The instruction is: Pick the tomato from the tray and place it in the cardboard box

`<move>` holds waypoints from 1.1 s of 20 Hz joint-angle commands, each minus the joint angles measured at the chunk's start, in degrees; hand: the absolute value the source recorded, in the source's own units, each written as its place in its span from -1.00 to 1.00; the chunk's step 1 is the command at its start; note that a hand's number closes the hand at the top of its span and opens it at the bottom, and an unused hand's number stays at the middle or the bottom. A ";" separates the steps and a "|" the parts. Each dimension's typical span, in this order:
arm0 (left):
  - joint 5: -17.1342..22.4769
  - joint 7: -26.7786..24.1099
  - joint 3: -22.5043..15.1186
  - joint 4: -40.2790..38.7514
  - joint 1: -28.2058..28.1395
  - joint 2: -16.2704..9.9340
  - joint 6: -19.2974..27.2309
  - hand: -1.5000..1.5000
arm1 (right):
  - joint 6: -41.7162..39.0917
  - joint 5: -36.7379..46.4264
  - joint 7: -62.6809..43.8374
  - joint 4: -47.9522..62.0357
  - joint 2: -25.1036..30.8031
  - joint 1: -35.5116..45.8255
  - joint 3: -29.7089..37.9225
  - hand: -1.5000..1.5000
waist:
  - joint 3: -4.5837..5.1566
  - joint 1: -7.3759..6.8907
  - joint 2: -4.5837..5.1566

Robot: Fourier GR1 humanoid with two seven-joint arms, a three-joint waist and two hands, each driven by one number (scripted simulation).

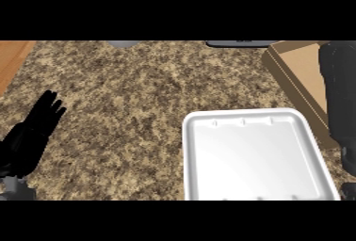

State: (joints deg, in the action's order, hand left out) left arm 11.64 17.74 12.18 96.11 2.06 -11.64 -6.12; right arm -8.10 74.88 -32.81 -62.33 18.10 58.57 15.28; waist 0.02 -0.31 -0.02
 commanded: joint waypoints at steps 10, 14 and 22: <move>-1.52 -1.20 -0.93 -1.81 1.54 1.08 0.25 0.00 | 10.81 -2.68 12.41 16.25 8.79 -1.81 2.49 1.00 | -0.03 -0.40 0.22; 0.09 2.54 -0.56 2.18 1.16 0.33 0.10 0.00 | 16.01 -3.87 15.07 24.53 10.37 -0.45 4.78 1.00 | -0.05 -0.87 0.26; -0.42 -1.36 -0.56 -2.97 2.90 0.53 -1.32 0.00 | 16.76 -8.91 21.26 39.42 12.68 -1.98 10.39 1.00 | -0.12 -1.82 1.01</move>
State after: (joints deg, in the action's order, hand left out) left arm 11.82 16.60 12.56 93.47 4.17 -11.84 -7.73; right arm 9.46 67.77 -12.13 -29.15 30.66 57.11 23.56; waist -0.06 -1.58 0.63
